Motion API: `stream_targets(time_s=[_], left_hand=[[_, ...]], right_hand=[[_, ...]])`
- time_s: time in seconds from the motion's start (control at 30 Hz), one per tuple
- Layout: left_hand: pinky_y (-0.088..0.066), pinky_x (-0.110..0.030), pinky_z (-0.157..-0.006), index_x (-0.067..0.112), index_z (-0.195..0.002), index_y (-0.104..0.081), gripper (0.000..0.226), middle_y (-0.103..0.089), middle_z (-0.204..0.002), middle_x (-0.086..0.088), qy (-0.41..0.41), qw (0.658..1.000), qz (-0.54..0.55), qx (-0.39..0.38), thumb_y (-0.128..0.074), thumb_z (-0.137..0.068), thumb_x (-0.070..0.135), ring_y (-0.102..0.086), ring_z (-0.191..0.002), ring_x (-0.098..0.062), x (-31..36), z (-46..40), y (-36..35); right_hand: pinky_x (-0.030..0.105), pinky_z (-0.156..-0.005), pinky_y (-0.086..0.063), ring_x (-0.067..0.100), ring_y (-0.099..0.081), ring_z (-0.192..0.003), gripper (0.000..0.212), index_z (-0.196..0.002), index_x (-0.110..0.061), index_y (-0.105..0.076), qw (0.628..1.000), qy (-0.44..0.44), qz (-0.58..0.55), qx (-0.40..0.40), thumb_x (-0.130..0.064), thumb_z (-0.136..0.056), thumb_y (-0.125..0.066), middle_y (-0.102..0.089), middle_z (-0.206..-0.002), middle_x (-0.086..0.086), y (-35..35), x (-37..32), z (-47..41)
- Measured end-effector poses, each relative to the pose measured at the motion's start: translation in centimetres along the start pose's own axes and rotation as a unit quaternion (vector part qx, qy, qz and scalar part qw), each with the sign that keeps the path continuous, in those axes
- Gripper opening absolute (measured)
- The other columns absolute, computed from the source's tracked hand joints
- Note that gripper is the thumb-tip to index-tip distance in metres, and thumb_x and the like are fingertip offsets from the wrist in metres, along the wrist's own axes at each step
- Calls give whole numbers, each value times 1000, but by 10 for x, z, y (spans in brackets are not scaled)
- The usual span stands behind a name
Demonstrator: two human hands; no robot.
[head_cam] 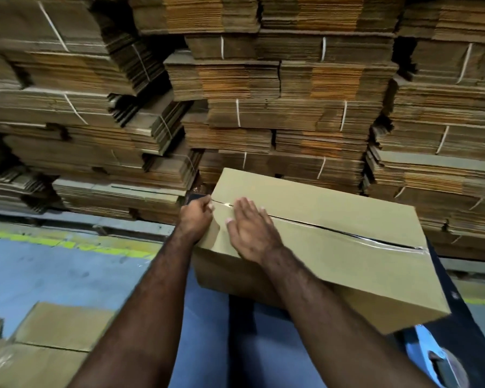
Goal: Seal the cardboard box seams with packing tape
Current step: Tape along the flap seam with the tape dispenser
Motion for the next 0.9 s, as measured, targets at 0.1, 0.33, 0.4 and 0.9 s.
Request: stream_targets(time_s=[0.1,0.33,0.4,0.9], left_hand=[[-42,-37,-107,19,-137,-59,38,-62,-134,-12,5,999,19,-27,-52,-101,28,-55,-124,-29,-2,-2,1],[-43,-31,-83,12,-114,-70,37,-69,-113,-17,-1,1000,-9,8,-45,-101,36,-61,-104,-33,16,-10,0],[-37,-30,-79,11,-115,-68,35,-68,-110,-19,-1,998,-61,27,-45,-102,33,-59,-103,-35,16,-8,-5],[-37,-39,-79,3,-122,-63,37,-62,-115,-25,42,997,-53,31,-48,-103,31,-56,-103,-37,16,1,-10]], right_hand=[[42,-122,-4,19,-6,-151,64,-156,-8,-13,1000,-1,8,-19,-40,-102,-22,-11,-165,7,-14,-10,-12],[44,-122,-4,19,-5,-151,65,-156,-7,-12,999,-11,37,-7,-39,-101,-22,-9,-165,8,-14,-6,-13],[43,-122,-5,19,-4,-151,65,-156,-7,-11,999,-23,38,-15,-40,-101,-21,-8,-165,8,-16,1,-8],[40,-122,-1,12,3,-151,62,-158,-15,-3,970,-241,13,-16,-41,-103,-15,2,-165,0,23,176,108]])
Point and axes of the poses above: each hand's wrist, its own z-axis away from the middle knuckle, its own y-axis out of the back of the hand, x = y × z, the point moved 9 cm from there along -z, towards the middle knuckle
